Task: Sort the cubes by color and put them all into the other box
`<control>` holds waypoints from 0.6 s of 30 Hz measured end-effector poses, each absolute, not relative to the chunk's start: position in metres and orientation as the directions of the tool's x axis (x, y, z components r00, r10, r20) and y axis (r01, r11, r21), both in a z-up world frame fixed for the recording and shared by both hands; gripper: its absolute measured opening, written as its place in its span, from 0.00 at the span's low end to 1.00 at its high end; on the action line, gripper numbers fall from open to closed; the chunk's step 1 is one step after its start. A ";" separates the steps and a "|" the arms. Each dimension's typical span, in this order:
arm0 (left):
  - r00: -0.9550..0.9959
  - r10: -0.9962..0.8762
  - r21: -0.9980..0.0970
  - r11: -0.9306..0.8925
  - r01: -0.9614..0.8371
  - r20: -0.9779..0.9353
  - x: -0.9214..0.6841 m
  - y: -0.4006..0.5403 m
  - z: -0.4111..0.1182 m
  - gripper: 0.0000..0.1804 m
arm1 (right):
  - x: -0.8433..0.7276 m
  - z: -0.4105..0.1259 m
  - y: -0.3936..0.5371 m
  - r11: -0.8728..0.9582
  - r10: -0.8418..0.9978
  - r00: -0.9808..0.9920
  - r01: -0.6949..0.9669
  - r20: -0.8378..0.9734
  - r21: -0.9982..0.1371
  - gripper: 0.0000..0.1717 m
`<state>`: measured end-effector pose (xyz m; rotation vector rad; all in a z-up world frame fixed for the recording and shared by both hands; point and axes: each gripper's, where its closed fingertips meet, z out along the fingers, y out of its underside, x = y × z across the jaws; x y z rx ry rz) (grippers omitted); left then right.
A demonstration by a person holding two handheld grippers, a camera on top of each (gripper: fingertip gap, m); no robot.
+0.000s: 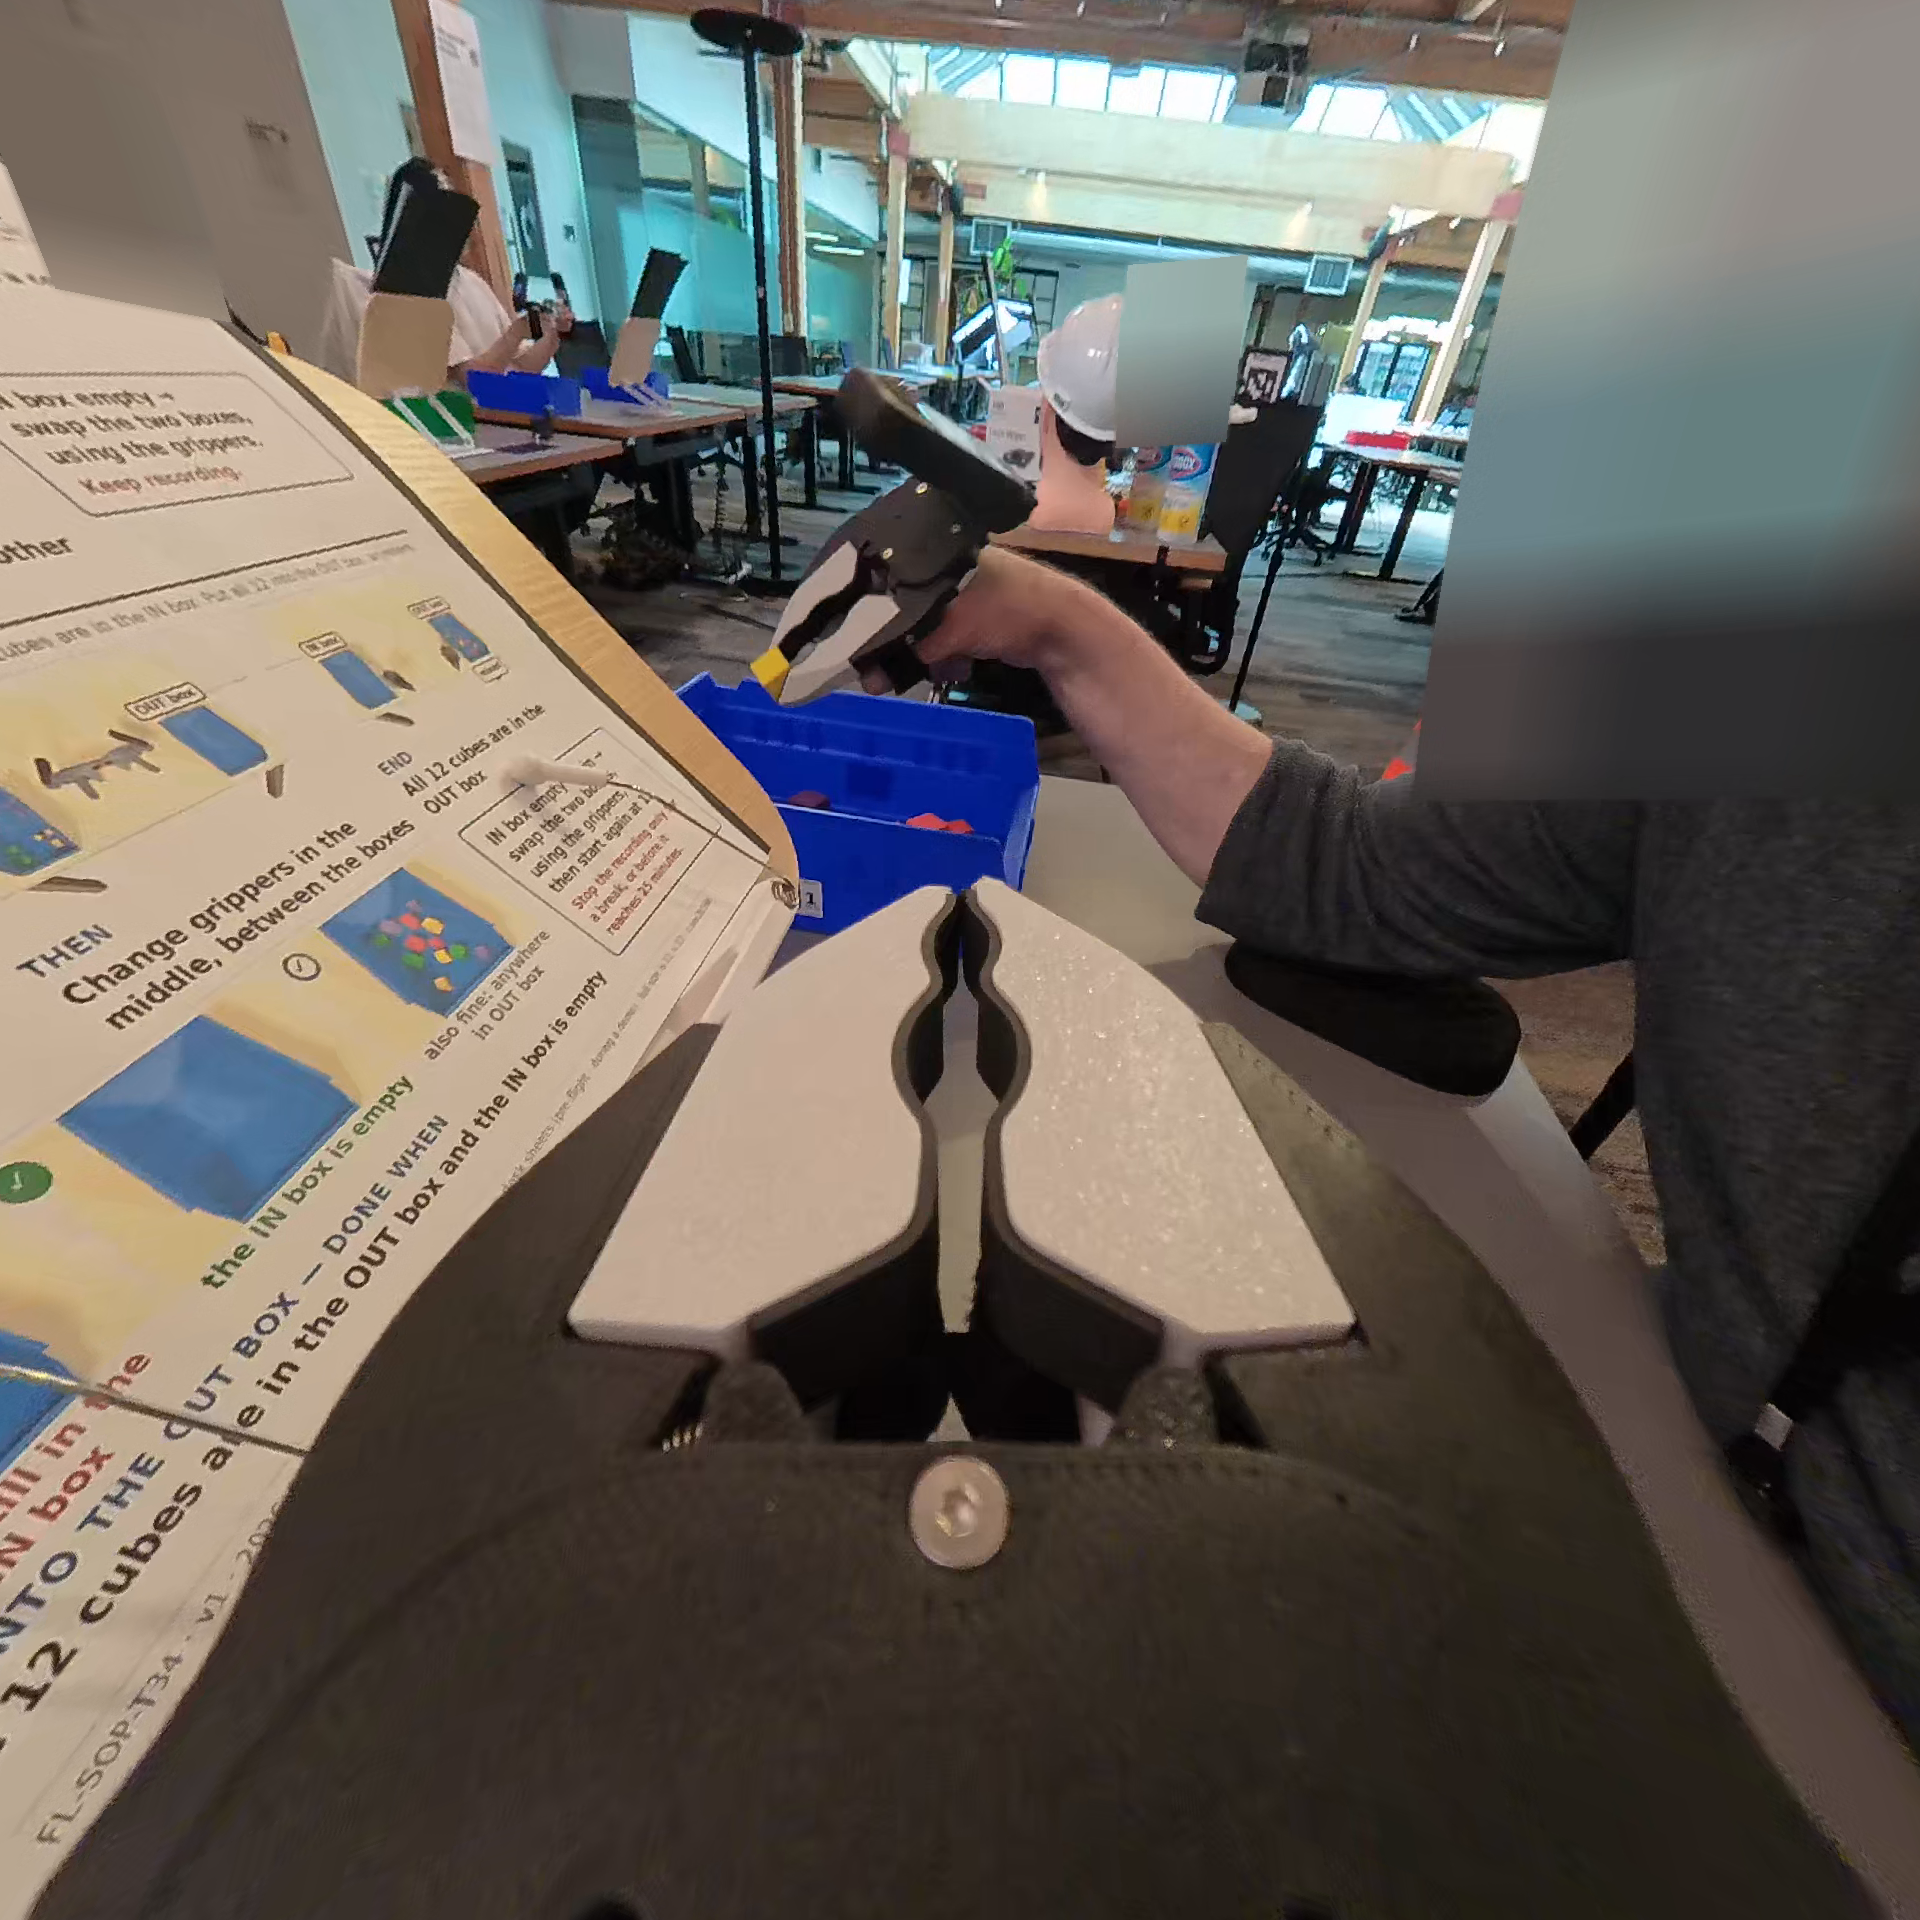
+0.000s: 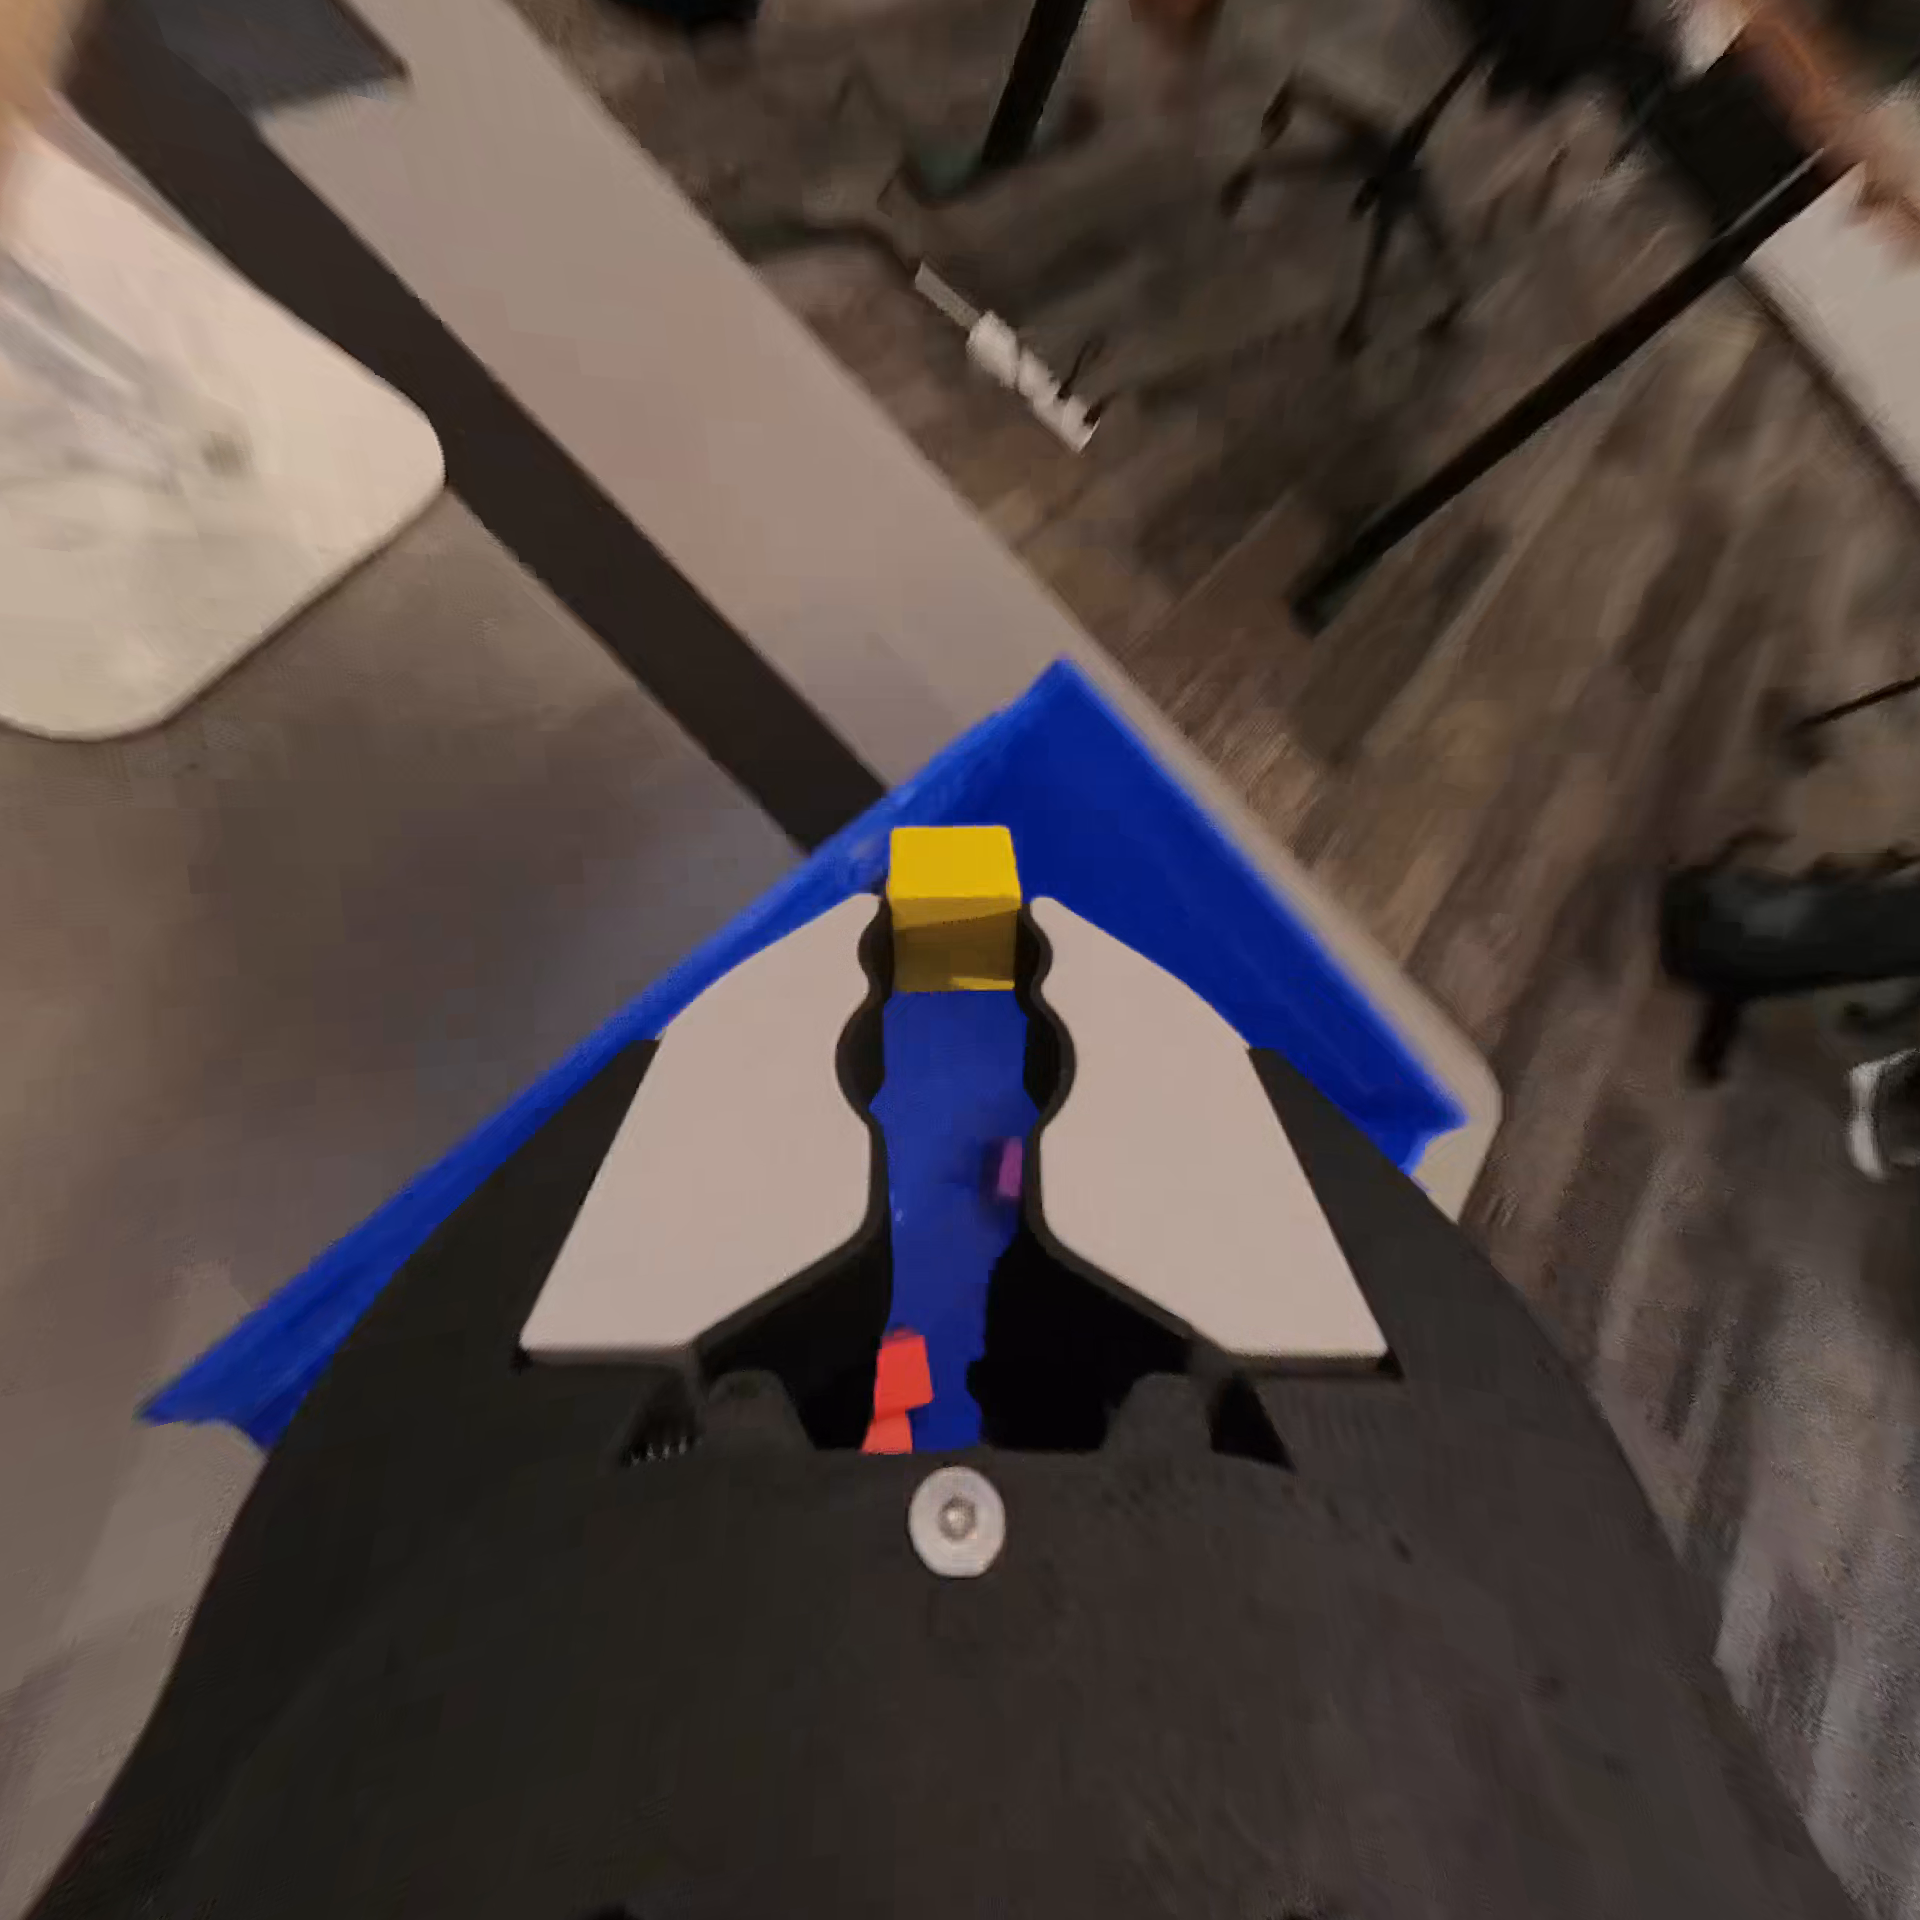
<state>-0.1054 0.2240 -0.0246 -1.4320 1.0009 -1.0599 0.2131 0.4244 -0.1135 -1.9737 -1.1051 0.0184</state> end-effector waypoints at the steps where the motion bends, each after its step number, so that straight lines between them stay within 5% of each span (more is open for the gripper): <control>1: 0.262 -0.961 -0.993 -0.109 -0.046 0.093 -0.105 0.225 -0.027 0.00 | 0.220 -0.131 0.430 -0.293 0.713 0.614 0.699 0.337 -0.653 0.13; 9: 0.298 -0.952 -0.990 -0.103 -0.097 0.070 -0.104 0.232 -0.039 0.00 | 0.220 -0.238 0.442 -0.489 0.773 0.610 0.747 0.172 -0.451 0.13; 18: 0.304 -0.952 -0.990 -0.086 -0.109 0.050 -0.104 0.231 -0.037 0.00 | 0.218 -0.278 0.452 -0.534 0.760 0.618 0.770 0.200 -0.350 0.13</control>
